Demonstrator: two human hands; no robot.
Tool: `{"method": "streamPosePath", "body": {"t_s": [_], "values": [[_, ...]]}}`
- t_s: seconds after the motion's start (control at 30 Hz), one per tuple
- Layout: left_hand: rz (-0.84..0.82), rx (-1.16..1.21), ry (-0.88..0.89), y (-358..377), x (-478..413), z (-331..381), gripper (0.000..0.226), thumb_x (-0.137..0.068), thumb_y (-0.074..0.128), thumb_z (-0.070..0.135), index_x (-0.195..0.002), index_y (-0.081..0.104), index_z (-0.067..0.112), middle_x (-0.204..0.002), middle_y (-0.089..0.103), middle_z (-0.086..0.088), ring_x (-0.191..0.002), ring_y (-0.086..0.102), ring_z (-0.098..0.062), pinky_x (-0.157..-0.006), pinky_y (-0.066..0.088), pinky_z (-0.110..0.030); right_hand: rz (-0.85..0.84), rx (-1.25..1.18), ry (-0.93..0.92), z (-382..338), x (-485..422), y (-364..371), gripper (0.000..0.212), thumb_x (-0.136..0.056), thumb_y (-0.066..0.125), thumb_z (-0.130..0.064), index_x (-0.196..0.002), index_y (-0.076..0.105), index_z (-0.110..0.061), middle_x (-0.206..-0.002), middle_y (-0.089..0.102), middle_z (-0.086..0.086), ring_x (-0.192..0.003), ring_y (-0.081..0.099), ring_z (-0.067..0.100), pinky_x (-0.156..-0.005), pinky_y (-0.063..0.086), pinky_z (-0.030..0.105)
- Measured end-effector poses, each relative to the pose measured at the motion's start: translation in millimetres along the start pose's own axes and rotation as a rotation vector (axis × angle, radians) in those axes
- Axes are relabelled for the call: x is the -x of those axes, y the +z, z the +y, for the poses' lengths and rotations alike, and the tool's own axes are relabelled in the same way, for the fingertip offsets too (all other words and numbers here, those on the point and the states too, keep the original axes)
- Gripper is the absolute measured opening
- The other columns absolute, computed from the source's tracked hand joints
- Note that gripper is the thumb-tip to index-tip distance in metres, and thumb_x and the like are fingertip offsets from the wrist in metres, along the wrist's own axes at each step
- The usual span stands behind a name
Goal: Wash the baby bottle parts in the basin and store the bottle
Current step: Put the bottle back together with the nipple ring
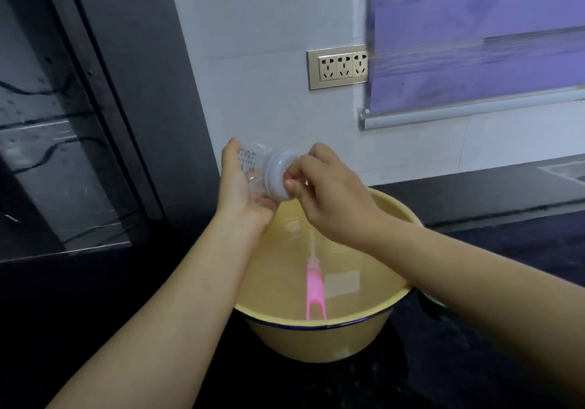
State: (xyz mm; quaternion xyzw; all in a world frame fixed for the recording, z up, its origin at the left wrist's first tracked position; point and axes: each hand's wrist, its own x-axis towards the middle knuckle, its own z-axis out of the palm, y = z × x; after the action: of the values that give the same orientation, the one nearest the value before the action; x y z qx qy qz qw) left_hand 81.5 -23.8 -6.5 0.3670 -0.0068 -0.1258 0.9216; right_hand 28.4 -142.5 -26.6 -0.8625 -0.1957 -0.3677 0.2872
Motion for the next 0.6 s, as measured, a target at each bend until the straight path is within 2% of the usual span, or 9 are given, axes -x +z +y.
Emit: {"method": "streamPosePath", "body": {"t_s": [0.1, 0.17, 0.23, 0.27, 0.3, 0.37, 0.47, 0.53, 0.6], "values": [[0.030, -0.005, 0.030, 2, -1, -2, 0.043, -0.084, 0.061, 0.050, -0.101, 0.055, 0.010, -0.067, 0.062, -0.005, -0.054, 0.063, -0.020, -0.048, 0.051, -0.026, 0.080, 0.163, -0.044, -1, 0, 2, 0.032, -0.091, 0.036, -0.027, -0.096, 0.057, -0.003, -0.092, 0.045, 0.010, -0.063, 0.051, 0.034, -0.053, 0.046, 0.041], [0.016, 0.018, 0.075, 3, -1, -2, 0.039, -0.085, 0.060, 0.047, -0.101, 0.056, 0.012, -0.072, 0.062, -0.004, -0.057, 0.065, -0.020, -0.050, 0.052, -0.027, 0.100, 0.135, 0.049, -1, -2, 3, 0.028, -0.096, 0.037, -0.023, -0.099, 0.056, -0.002, -0.095, 0.043, 0.011, -0.068, 0.050, 0.036, -0.060, 0.045, 0.044], [0.001, 0.029, 0.132, 4, -1, -2, 0.035, -0.086, 0.059, 0.044, -0.102, 0.057, 0.013, -0.079, 0.062, -0.003, -0.061, 0.065, -0.019, -0.055, 0.054, -0.029, 0.086, 0.021, 0.177, 1, -5, 2, 0.020, -0.098, 0.040, -0.019, -0.099, 0.055, -0.006, -0.096, 0.040, 0.006, -0.075, 0.049, 0.024, -0.073, 0.044, 0.037], [0.002, 0.031, 0.158, 4, -1, -2, 0.037, -0.086, 0.059, 0.044, -0.107, 0.057, 0.013, -0.084, 0.061, -0.003, -0.066, 0.066, -0.018, -0.059, 0.055, -0.030, 0.061, -0.051, 0.220, 2, -6, 1, 0.016, -0.098, 0.041, -0.019, -0.096, 0.054, -0.010, -0.096, 0.041, 0.004, -0.076, 0.047, 0.014, -0.075, 0.042, 0.024], [0.016, 0.036, 0.181, 4, -1, -2, 0.042, -0.085, 0.060, 0.045, -0.112, 0.057, 0.013, -0.090, 0.061, -0.004, -0.071, 0.066, -0.019, -0.061, 0.056, -0.031, 0.033, -0.122, 0.248, 2, -7, 0, 0.014, -0.098, 0.041, -0.018, -0.092, 0.053, -0.013, -0.095, 0.044, 0.005, -0.075, 0.045, 0.007, -0.072, 0.039, 0.012], [0.065, 0.037, 0.208, 3, -2, -2, 0.050, -0.083, 0.062, 0.046, -0.119, 0.057, 0.013, -0.094, 0.059, -0.004, -0.076, 0.064, -0.019, -0.063, 0.056, -0.031, -0.038, -0.270, 0.308, 0, -8, -1, 0.018, -0.099, 0.040, -0.017, -0.084, 0.050, -0.014, -0.084, 0.051, 0.005, -0.068, 0.049, -0.001, -0.061, 0.036, 0.007], [0.072, 0.017, 0.218, 2, -2, -1, 0.035, -0.085, 0.059, 0.046, -0.097, 0.055, 0.013, -0.074, 0.054, 0.000, -0.062, 0.058, -0.015, -0.056, 0.052, -0.026, -0.157, -0.525, 0.435, -3, -5, -7, 0.027, -0.101, 0.037, -0.023, -0.077, 0.050, -0.016, -0.068, 0.056, -0.003, -0.043, 0.041, -0.001, -0.052, 0.033, 0.018], [0.069, -0.005, 0.191, 3, 0, 0, 0.032, -0.086, 0.057, 0.045, -0.092, 0.053, 0.014, -0.067, 0.054, 0.000, -0.054, 0.058, -0.014, -0.051, 0.050, -0.025, -0.210, -0.636, 0.515, -6, -3, -13, 0.026, -0.100, 0.039, -0.027, -0.080, 0.052, -0.016, -0.068, 0.058, -0.004, -0.046, 0.038, 0.007, -0.052, 0.030, 0.022], [0.053, -0.010, 0.126, 5, 3, -1, 0.031, -0.088, 0.055, 0.044, -0.086, 0.053, 0.013, -0.056, 0.056, 0.000, -0.044, 0.058, -0.015, -0.046, 0.049, -0.024, -0.235, -0.688, 0.535, -9, -2, -18, 0.027, -0.098, 0.041, -0.028, -0.080, 0.051, -0.012, -0.073, 0.057, 0.001, -0.051, 0.044, 0.007, -0.049, 0.031, 0.020]]}}
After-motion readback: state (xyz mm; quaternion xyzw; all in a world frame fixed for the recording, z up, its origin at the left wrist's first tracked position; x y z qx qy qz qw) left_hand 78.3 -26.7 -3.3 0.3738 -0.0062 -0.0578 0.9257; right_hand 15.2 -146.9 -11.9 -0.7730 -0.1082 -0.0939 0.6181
